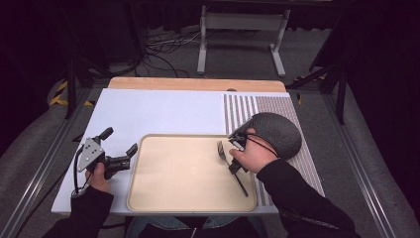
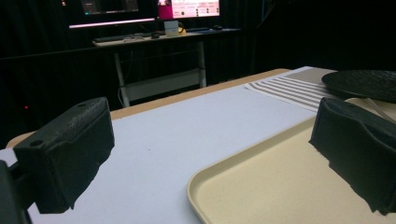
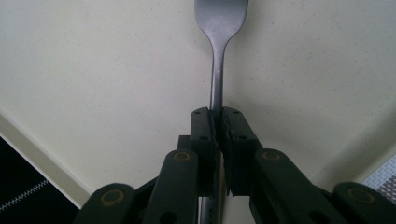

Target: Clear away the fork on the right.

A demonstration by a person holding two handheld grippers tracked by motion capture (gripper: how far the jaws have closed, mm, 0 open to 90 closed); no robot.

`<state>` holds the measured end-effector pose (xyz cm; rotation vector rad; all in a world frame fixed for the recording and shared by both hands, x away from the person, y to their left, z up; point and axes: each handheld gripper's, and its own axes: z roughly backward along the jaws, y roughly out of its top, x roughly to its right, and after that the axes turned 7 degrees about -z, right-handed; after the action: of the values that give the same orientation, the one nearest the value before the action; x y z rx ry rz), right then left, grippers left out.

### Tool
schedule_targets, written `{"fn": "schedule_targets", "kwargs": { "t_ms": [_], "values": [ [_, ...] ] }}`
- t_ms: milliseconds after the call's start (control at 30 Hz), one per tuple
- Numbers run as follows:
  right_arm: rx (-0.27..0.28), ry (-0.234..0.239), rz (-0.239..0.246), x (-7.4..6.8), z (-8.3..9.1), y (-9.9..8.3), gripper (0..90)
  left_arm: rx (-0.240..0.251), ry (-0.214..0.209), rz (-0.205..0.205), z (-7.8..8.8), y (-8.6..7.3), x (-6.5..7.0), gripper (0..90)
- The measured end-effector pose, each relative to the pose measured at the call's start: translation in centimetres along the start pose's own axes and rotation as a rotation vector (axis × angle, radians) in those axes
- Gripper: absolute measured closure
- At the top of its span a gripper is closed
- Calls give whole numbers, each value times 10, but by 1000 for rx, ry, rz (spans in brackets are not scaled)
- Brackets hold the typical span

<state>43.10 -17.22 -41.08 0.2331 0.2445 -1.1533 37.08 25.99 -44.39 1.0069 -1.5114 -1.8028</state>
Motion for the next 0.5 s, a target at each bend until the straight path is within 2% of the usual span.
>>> {"fn": "schedule_targets", "kwargs": {
  "t_ms": [300,500],
  "values": [
    [14,3,-8,0,-1,0,835,-2,-1,-3,0,0,0,1],
    [46,2,14,-1,6,-1,793,0,1,0,0,0,1,1]
  ]
}}
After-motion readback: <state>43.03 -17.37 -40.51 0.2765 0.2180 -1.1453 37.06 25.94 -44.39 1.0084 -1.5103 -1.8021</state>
